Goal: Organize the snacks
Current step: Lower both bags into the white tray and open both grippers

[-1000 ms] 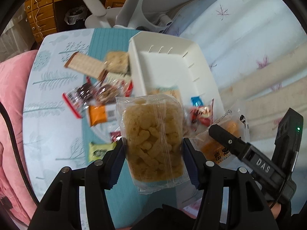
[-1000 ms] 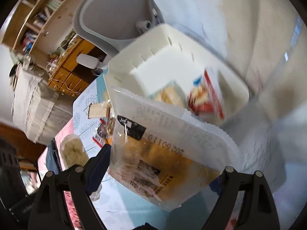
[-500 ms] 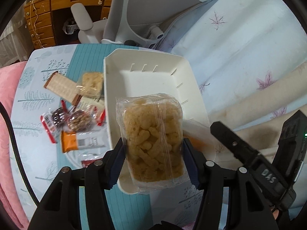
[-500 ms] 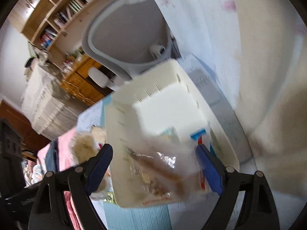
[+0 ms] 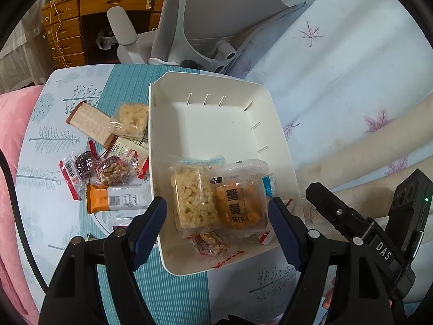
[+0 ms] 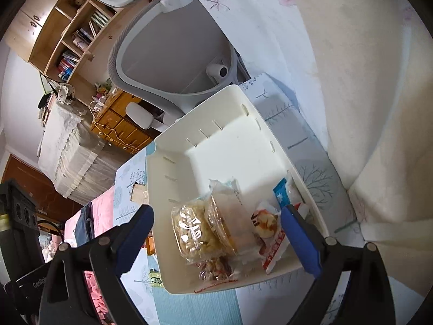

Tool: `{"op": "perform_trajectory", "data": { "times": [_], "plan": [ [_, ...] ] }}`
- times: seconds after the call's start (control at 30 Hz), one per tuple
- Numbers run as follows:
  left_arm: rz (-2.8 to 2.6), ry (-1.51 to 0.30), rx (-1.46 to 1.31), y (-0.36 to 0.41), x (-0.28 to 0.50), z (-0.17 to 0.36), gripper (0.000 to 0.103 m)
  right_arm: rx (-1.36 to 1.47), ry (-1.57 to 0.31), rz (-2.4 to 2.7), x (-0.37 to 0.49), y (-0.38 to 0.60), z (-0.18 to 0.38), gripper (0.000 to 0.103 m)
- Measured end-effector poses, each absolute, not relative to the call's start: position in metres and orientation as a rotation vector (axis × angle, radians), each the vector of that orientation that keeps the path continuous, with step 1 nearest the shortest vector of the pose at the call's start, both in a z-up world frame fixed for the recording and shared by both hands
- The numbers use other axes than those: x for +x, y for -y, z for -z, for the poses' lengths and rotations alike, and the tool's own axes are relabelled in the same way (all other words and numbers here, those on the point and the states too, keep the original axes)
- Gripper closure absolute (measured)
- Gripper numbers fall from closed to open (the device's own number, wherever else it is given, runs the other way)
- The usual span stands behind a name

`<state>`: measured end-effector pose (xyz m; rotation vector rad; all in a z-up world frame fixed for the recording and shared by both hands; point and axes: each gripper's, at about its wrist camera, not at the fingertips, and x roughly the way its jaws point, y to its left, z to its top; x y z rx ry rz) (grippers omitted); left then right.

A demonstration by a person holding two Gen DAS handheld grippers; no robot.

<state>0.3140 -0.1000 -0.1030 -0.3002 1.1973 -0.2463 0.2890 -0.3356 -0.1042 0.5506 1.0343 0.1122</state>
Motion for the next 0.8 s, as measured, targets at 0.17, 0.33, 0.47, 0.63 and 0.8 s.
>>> {"op": "perform_trajectory", "data": {
  "times": [0.17,0.33,0.47,0.63,0.8],
  "plan": [
    [0.241,-1.202,-0.304,0.093,0.303,0.106,0.027,0.554,-1.023,-0.115,0.28,0.333,0.102,0.007],
    [0.24,-1.212,-0.312,0.081,0.287,0.112,0.027,0.521,-1.016,-0.103,0.267,0.323,0.103,0.007],
    [0.232,-1.212,-0.316,0.069,0.272,0.117,0.027,0.495,-1.014,-0.099,0.254,0.311,0.107,0.008],
    [0.208,-1.224,-0.328,0.048,0.25,0.126,0.027,0.436,-1.027,-0.108,0.239,0.291,0.113,0.008],
    [0.197,-1.235,-0.334,0.025,0.229,0.133,0.027,0.379,-1.031,-0.126,0.219,0.266,0.114,0.008]
  ]
}}
